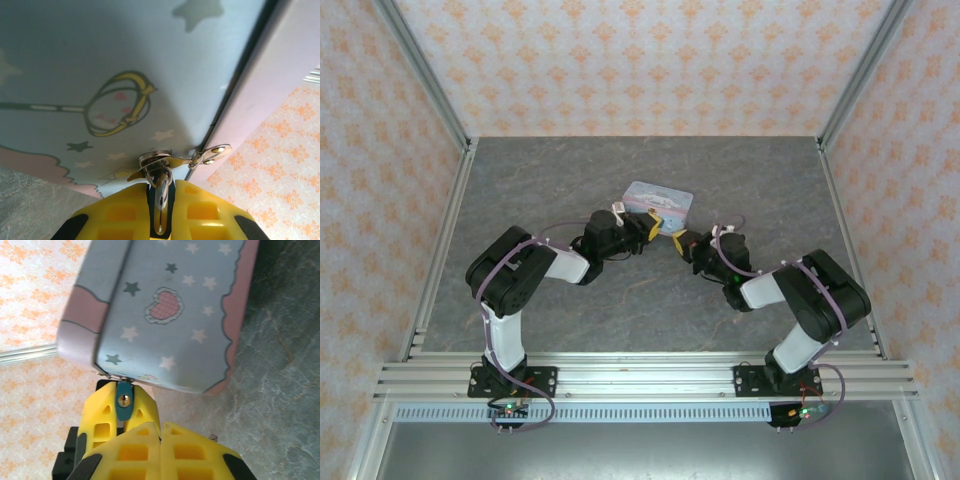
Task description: Unlock a padlock with a key
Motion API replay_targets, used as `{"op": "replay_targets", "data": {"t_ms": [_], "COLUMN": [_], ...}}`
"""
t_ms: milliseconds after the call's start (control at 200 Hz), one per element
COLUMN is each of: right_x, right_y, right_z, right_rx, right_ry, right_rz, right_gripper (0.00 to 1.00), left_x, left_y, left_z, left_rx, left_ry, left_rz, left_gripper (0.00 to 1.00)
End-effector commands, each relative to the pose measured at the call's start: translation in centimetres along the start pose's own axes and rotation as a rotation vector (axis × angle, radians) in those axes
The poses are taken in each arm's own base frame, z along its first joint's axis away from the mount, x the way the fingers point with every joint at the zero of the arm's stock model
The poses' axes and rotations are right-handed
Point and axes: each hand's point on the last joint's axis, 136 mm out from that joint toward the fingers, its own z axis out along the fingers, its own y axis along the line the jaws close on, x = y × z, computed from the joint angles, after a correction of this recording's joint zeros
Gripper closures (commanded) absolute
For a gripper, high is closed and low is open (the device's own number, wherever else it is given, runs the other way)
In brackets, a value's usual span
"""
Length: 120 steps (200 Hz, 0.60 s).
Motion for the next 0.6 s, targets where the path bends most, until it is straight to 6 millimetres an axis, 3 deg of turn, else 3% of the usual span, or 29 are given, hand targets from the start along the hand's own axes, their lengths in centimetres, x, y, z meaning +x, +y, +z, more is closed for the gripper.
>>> {"op": "replay_targets", "data": {"t_ms": [0, 596], "right_x": [-0.2, -0.4], "right_y": [2.0, 1.9], "right_z": [0.3, 1.6], "right_rx": [-0.043, -0.037], "right_ry": [-0.016, -0.008], "right_rz": [-0.009, -0.004], "right_gripper": [1.0, 1.0], "left_x": [0.5, 0.7], "left_y": [-2.7, -2.5], "left_z": [-0.2, 0.0], "left_rx": [0.087, 0.082], "left_ry": [0.002, 0.011], "left_rz": [0.04, 0.042], "left_gripper": [1.0, 1.0]}}
